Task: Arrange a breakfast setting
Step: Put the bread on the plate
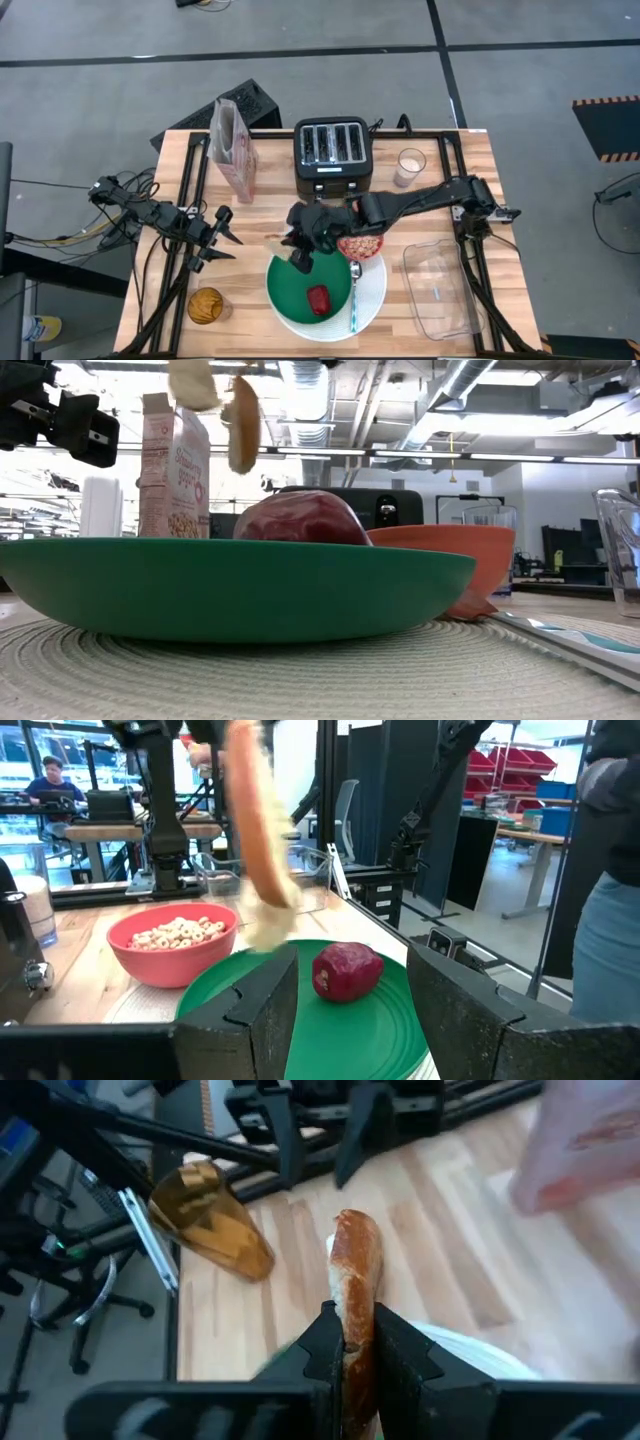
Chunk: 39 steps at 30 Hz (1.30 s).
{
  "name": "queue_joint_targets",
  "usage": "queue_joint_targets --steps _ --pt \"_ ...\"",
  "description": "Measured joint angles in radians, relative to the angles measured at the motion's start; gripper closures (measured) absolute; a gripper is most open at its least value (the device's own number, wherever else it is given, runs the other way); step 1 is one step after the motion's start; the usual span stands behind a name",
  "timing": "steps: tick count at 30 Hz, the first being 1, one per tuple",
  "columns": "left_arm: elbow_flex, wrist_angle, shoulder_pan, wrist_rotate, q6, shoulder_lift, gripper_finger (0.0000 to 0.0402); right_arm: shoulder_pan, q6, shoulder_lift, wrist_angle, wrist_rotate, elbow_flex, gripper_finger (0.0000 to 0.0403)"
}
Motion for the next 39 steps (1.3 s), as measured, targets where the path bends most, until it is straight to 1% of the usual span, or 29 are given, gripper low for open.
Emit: queue_joint_targets --steps 2,4,6,8,11,15,18,20,23,27,31,37,39 --pt "0.0 0.0 0.0 0.0 0.0 0.0 0.0226 -0.009 -0.032 -0.025 -0.044 -0.006 -0.003 0.0343" --pt "0.0 0.0 0.0 0.0 0.0 -0.001 0.0226 -0.021 -0.058 -0.043 -0.033 -0.009 0.001 0.0343" --pt "0.0 0.0 0.0 0.0 0.0 -0.001 0.0226 -0.027 -0.084 -0.07 -0.094 -0.013 -0.004 0.0343" --pt "0.0 0.0 0.0 0.0 0.0 -0.002 0.0226 -0.039 -0.1 -0.093 -0.068 -0.013 -0.013 0.0343" --pt "0.0 0.0 0.0 0.0 0.0 0.002 0.0226 -0.057 -0.105 -0.171 -0.048 -0.017 -0.103 0.0343" --pt "0.0 0.001 0.0 0.0 0.0 0.012 0.0226 -0.08 -0.102 -0.311 0.104 -0.017 -0.308 0.0343" --pt "0.0 0.002 0.0 -0.001 0.0 0.016 0.0226 -0.092 -0.098 -0.414 0.272 -0.02 -0.493 0.0343" --pt "0.0 0.0 0.0 0.0 0.0 0.017 0.0226 -0.096 -0.082 -0.472 0.419 -0.031 -0.615 0.0343" --pt "0.0 -0.001 0.0 0.001 0.0 0.025 0.0226 -0.097 -0.032 -0.525 0.648 -0.045 -0.792 0.0343" --pt "0.0 0.0 0.0 0.001 0.0 0.031 0.0226 -0.095 0.043 -0.533 0.936 -0.047 -0.975 0.0343" --pt "0.0 0.0 0.0 0.0 0.0 0.031 0.0226 -0.093 0.109 -0.495 1.142 -0.065 -1.062 0.0343" --pt "0.0 0.0 0.0 0.0 0.0 0.031 0.0226 -0.064 0.174 -0.397 1.299 -0.073 -1.074 0.0343" --pt "0.0 0.0 0.0 0.0 0.0 0.031 0.0226 -0.05 0.197 -0.368 1.325 -0.074 -1.074 0.0343"
